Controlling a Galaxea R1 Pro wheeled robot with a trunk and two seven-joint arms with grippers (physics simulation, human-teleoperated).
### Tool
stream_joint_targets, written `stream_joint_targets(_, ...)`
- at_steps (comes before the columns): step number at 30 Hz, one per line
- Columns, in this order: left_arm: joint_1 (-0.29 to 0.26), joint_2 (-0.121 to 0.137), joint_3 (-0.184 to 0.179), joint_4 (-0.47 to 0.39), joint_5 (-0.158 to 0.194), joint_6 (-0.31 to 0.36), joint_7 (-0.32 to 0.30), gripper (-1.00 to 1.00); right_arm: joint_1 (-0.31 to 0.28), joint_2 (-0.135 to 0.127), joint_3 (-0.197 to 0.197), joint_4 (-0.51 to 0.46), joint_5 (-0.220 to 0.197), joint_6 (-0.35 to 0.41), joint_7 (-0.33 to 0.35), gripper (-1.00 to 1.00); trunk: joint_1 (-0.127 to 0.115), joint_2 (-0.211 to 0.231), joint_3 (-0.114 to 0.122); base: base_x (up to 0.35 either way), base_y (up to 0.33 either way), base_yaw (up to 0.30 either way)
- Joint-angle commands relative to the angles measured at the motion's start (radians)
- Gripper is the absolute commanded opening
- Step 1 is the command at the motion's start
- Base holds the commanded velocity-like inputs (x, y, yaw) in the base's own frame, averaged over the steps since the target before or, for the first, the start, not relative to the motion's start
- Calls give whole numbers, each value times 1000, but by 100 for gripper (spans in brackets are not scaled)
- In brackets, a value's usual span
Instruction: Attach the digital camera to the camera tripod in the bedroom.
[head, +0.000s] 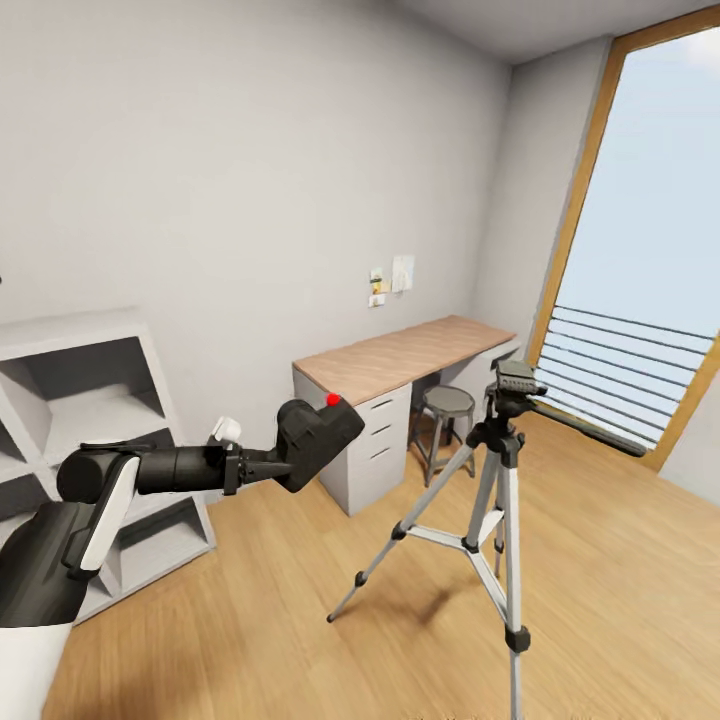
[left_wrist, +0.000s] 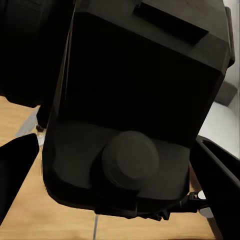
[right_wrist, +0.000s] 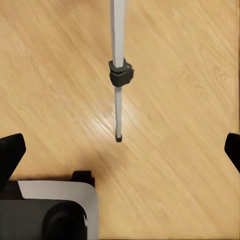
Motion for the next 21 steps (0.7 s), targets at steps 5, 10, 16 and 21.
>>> stream_joint_targets(5,-1,1,-1,-1,4,6,-1,-100,-2,0,-9,5,8,-7,2,100,1,-2,-2,1,0,-300)
stream_joint_targets(10,-1,1,-1,-1,4,6,-2,-100,-2,0,-9,5,8,-7,2,100,1,-2,-2,0,0,-300)
stream_joint_targets(16,-1,1,-1,-1,4,6,-2,-100,-2,0,-9,5,7,-7,2,100,1,-2,-2,0,0,-300)
stream_joint_targets(21,-1,3,1,-2,4,6,-2,-100,-2,1,-9,5,8,-7,2,100,1,-2,-2,0,0,-274)
